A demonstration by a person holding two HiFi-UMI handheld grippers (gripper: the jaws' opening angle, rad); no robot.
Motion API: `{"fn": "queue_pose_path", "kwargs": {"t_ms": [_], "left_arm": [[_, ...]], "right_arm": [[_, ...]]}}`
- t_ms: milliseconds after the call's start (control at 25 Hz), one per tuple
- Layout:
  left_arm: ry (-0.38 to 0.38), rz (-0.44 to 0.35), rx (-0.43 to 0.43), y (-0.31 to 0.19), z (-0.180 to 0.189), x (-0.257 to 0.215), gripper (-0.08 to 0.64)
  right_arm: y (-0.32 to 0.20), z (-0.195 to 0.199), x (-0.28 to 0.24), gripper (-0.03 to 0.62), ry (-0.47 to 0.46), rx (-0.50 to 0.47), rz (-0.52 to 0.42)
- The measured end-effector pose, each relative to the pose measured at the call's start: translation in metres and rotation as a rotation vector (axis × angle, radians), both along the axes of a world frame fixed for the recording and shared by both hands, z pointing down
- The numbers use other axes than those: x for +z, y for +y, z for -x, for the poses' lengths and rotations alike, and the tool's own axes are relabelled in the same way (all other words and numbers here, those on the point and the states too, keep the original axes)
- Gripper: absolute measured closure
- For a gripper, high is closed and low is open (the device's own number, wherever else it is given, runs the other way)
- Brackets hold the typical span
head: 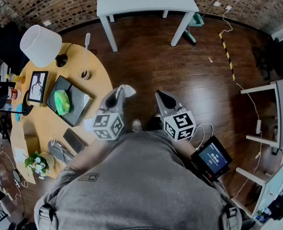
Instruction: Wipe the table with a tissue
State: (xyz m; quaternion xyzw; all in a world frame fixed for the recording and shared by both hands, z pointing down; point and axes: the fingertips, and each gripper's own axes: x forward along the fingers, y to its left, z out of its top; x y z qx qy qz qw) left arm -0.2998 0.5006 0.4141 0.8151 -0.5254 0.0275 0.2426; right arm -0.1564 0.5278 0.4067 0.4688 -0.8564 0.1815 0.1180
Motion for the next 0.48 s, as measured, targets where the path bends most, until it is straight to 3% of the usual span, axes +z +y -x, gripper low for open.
{"fn": "queue_pose_path", "kwargs": {"t_ms": [480], "left_arm": [[-0.009,-0.001,-0.046,-0.058,-0.001,0.004,0.532]], "right_arm": [[-0.066,-0.003,0.006,0.58,-0.022,-0.032,-0.009]]}}
